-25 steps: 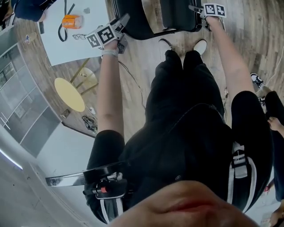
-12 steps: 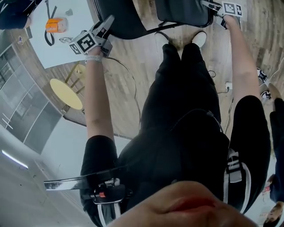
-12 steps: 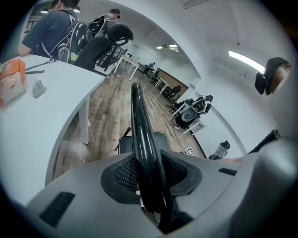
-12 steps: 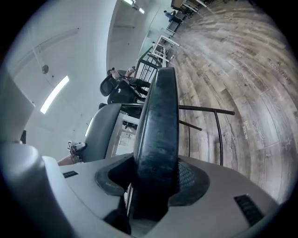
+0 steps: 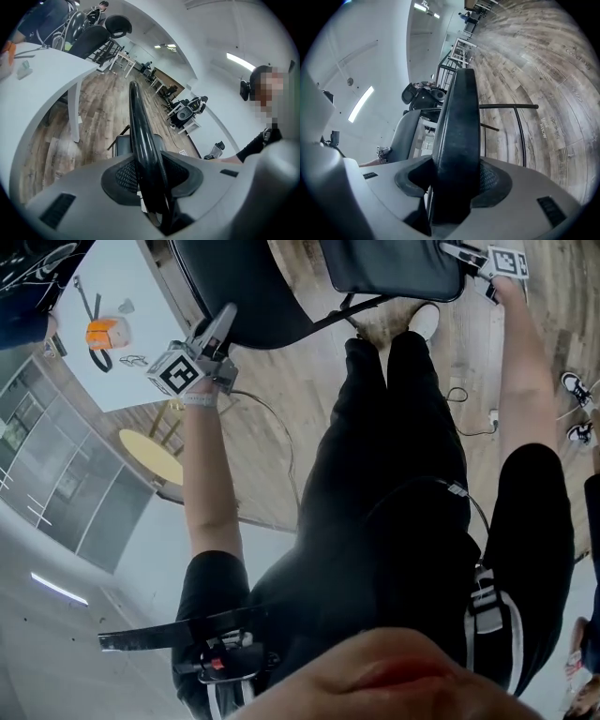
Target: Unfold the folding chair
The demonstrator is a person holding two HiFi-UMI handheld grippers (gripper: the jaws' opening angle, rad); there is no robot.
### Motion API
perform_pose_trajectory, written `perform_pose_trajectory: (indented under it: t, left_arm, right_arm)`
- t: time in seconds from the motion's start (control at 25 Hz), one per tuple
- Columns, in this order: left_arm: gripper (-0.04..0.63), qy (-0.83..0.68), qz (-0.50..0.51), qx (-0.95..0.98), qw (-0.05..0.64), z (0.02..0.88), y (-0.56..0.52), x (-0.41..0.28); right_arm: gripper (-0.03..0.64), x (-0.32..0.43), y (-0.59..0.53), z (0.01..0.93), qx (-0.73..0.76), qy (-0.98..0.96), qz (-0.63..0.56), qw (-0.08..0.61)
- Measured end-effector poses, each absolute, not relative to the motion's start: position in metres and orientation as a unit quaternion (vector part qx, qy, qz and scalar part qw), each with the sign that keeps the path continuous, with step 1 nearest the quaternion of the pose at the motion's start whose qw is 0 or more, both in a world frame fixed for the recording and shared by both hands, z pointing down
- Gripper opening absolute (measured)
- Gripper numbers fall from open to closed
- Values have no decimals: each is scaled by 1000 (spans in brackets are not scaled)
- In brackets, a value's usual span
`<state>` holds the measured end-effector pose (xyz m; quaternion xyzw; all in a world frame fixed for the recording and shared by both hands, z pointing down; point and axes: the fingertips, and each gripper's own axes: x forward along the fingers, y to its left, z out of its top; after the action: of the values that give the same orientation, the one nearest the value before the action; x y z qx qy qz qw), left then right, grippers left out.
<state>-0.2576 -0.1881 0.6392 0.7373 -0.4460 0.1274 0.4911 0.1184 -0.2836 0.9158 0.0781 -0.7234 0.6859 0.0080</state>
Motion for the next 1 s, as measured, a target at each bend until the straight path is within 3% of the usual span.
perform_pose_trajectory:
  t: [0.08, 0.16, 0.28, 0.4, 0.6, 0.72, 1.0]
  left_arm:
    - [114, -446, 127, 736, 494, 643, -184, -257]
    - [114, -449, 130, 732, 496, 645, -181, -255]
    - [114, -445, 123, 736, 495, 651, -185, -246]
    - [114, -432, 119, 743, 498, 656, -185, -230]
    - [115, -431, 120, 749, 489, 657, -191, -195]
    - [117, -430, 136, 748, 486, 656, -194, -172]
    - [121, -429, 161, 746, 484, 665, -198, -154]
  right_arm:
    - [209, 125, -279, 918, 77, -698, 712, -13]
    - [210, 150, -280, 950, 109, -727, 676, 46]
    - [215, 168, -286, 977, 122, -737, 661, 71]
    - [217, 172, -279, 981, 99, -705, 702, 17]
    - [224, 202, -292, 1014, 118, -724, 678, 35]
    - [229, 199, -289, 994, 82, -674, 734, -32]
    - [241, 216, -295, 1026, 95, -696, 711, -23]
